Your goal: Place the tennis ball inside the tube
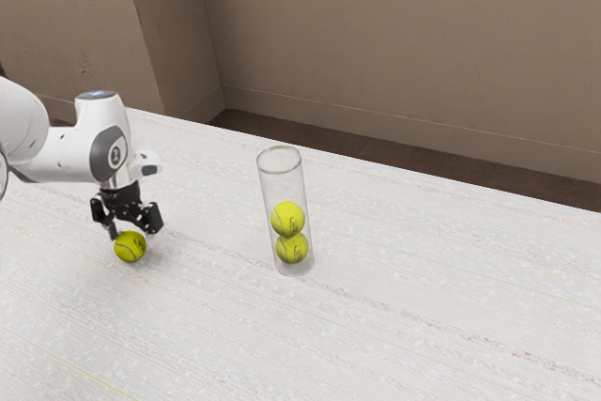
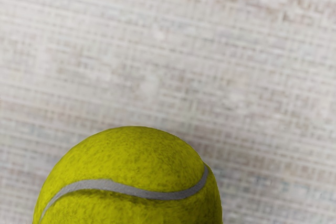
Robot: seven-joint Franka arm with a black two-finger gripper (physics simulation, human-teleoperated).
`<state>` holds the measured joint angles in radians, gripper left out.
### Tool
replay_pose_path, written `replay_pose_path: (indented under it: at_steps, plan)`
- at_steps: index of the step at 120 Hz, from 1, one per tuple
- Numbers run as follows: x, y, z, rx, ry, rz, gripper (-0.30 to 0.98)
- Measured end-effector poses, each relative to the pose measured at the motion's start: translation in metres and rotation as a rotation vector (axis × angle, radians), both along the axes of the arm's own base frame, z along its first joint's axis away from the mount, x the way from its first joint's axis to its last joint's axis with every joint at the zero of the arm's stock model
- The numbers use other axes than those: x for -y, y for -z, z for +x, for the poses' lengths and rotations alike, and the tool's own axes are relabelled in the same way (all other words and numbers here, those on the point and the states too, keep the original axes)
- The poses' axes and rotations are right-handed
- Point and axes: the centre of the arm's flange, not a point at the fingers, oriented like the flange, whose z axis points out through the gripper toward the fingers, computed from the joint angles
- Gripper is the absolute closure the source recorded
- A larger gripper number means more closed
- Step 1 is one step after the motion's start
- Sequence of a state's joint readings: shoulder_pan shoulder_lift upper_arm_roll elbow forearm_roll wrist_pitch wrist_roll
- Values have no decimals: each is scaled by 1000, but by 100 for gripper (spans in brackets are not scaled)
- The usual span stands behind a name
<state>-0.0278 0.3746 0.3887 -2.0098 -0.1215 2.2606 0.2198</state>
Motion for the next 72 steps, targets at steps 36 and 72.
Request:
replay_pose_path:
  at_steps: [36,72]
  plan:
    - [-8,28,-5,-28,-12,-15,0]
    - [-26,27,-2,11,-9,32,0]
